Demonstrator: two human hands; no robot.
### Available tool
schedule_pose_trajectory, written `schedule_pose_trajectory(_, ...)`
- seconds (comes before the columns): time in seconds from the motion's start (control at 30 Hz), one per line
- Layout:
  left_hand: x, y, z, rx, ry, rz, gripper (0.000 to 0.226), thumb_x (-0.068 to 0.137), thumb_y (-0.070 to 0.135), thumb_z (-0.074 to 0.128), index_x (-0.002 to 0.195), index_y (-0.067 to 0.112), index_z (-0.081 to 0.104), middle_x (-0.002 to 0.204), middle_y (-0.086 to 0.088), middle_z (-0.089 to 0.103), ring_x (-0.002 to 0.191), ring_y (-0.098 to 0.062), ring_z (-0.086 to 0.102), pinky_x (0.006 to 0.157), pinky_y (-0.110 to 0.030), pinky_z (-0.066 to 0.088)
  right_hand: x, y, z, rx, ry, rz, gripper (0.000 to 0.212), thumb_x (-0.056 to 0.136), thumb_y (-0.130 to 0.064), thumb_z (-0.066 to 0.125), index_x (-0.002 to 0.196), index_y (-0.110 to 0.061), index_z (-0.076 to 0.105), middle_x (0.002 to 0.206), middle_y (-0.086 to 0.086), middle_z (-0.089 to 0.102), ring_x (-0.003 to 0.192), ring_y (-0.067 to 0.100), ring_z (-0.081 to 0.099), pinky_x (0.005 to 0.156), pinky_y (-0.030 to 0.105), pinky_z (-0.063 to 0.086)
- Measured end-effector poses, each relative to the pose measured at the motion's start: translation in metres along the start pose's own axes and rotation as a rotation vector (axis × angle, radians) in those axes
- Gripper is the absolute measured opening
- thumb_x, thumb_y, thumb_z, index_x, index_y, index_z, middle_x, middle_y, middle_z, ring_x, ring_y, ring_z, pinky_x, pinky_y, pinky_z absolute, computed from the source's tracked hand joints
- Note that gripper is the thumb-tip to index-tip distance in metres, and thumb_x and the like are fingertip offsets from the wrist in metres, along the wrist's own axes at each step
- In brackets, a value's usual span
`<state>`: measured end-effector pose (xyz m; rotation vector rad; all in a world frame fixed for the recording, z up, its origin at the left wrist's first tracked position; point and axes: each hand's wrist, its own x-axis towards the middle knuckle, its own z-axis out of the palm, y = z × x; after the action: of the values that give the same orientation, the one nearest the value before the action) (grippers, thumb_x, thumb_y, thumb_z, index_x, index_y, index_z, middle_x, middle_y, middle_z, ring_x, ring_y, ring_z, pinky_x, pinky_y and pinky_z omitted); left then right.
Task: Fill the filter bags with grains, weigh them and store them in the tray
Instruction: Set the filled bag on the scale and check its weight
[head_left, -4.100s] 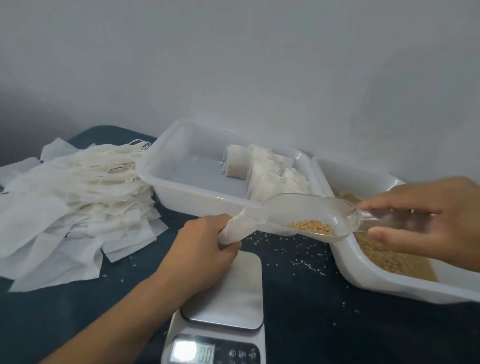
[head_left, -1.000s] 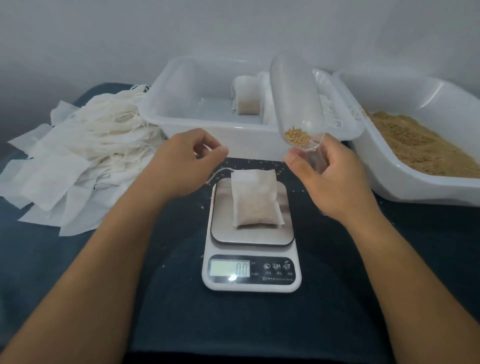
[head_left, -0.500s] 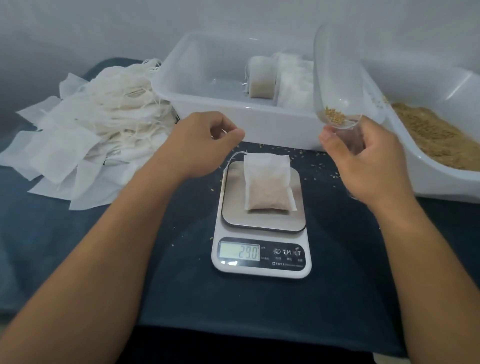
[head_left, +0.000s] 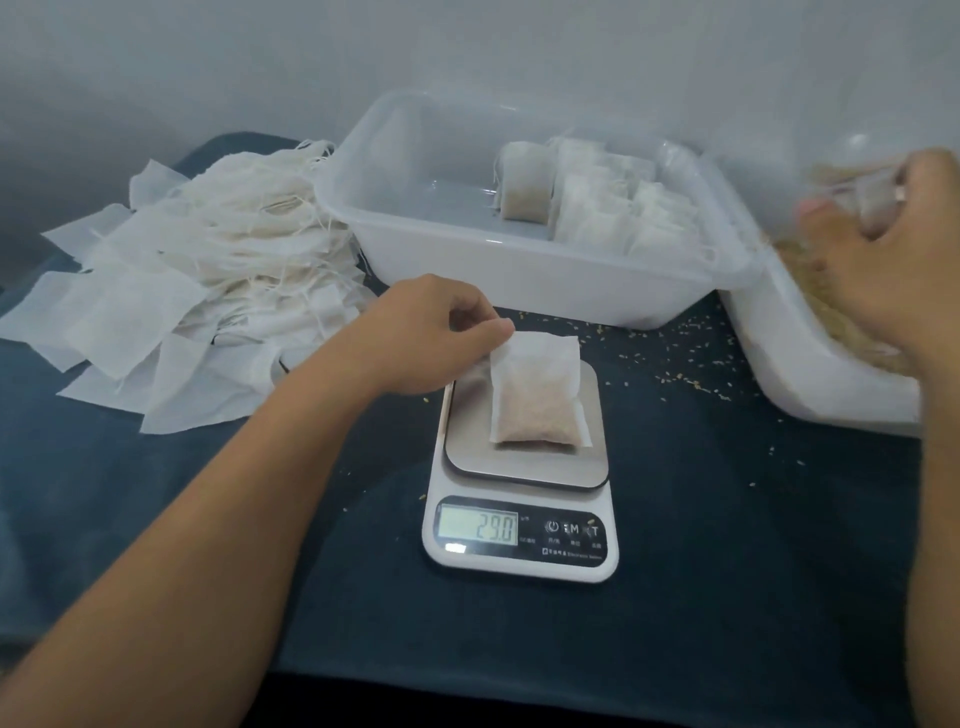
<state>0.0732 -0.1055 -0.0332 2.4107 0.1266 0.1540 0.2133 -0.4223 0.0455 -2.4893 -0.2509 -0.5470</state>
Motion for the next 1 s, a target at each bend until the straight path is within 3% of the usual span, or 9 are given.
schedule_pose_trajectory(0.2,-0.002,0.001,0.002,-0.026,-0.006,0.020,0.011,0.091,0.045,0.067,0.082,0.037,0.068,0.083,0.018,0.069,0.077,-0.002,0.064,0.069,-0.023,0.050,0.054,0.054,-0.024,-0.472,-0.241,0.089,0.032,0.096,-0.033,0.065,0.076,-0.009,0.061,0.077,0.019,0.059,0.078,0.043,0.057,0.085,0.060,0.052)
schedule_pose_trajectory(0.3,-0.003,0.003,0.000,-0.057,0.020,0.045,0.010,0.090,0.041,0.069,0.081,0.038,0.066,0.079,0.020,0.067,0.073,0.001,0.062,0.067,-0.021,0.047,0.051,0.061,-0.018,-0.580,-0.444,0.166,0.031,0.097,-0.037,0.068,0.108,-0.009,0.077,0.119,0.022,0.069,0.110,0.042,0.061,0.097,0.046,0.047)
schedule_pose_trajectory(0.37,-0.004,0.005,-0.001,-0.093,0.034,0.078,0.011,0.090,0.039,0.070,0.080,0.037,0.066,0.079,0.024,0.067,0.072,0.002,0.060,0.064,-0.015,0.043,0.045,0.060,-0.012,-0.604,-0.516,0.184,0.033,0.097,-0.038,0.069,0.117,-0.014,0.076,0.130,0.016,0.067,0.117,0.038,0.060,0.095,0.040,0.045)
schedule_pose_trajectory(0.53,-0.009,0.017,-0.001,-0.188,0.096,0.188,0.013,0.092,0.033,0.070,0.080,0.034,0.065,0.080,0.024,0.065,0.069,-0.001,0.057,0.063,-0.010,0.041,0.037,0.059,-0.002,-0.608,-0.613,0.206,0.033,0.096,-0.039,0.070,0.120,-0.017,0.074,0.121,0.009,0.067,0.094,0.025,0.055,0.084,0.036,0.042)
schedule_pose_trajectory(0.67,-0.012,0.022,0.001,-0.252,0.128,0.247,0.015,0.092,0.029,0.072,0.079,0.034,0.066,0.080,0.017,0.066,0.069,-0.005,0.059,0.064,-0.010,0.043,0.028,0.041,-0.006,-0.682,-0.483,0.140,0.045,0.097,-0.044,0.063,0.136,-0.020,0.064,0.125,0.009,0.067,0.089,0.025,0.054,0.078,0.035,0.043)
schedule_pose_trajectory(0.73,-0.013,0.025,0.002,-0.277,0.151,0.266,0.014,0.091,0.032,0.072,0.079,0.034,0.065,0.078,0.017,0.066,0.067,-0.004,0.059,0.064,-0.009,0.042,0.018,0.022,-0.012,-0.529,-0.271,0.006,0.044,0.094,-0.047,0.063,0.133,-0.025,0.063,0.122,0.005,0.067,0.094,0.025,0.062,0.078,0.035,0.047)
schedule_pose_trajectory(0.8,-0.014,0.028,0.003,-0.313,0.164,0.277,0.011,0.088,0.040,0.069,0.080,0.033,0.066,0.077,0.017,0.066,0.066,-0.004,0.058,0.063,-0.008,0.042,-0.006,-0.008,-0.019,-0.196,-0.147,-0.204,0.029,0.090,-0.049,0.064,0.114,-0.035,0.067,0.109,-0.013,0.067,0.088,0.005,0.064,0.076,0.027,0.049)
schedule_pose_trajectory(0.9,-0.016,0.031,0.003,-0.362,0.171,0.291,0.011,0.086,0.041,0.068,0.081,0.031,0.067,0.076,0.015,0.066,0.066,-0.003,0.059,0.062,-0.008,0.042,-0.050,-0.059,-0.023,0.095,-0.381,-0.471,0.025,0.085,-0.063,0.064,0.104,-0.047,0.065,0.107,-0.028,0.062,0.092,-0.009,0.062,0.071,0.004,0.046)
schedule_pose_trajectory(1.0,-0.017,0.032,0.003,-0.375,0.179,0.289,0.010,0.088,0.034,0.071,0.079,0.031,0.068,0.074,0.014,0.066,0.064,-0.003,0.058,0.061,-0.008,0.041,-0.075,-0.079,-0.012,0.119,-0.610,-0.596,0.028,0.088,-0.061,0.063,0.112,-0.048,0.064,0.117,-0.028,0.059,0.111,-0.005,0.057,0.088,0.012,0.048)
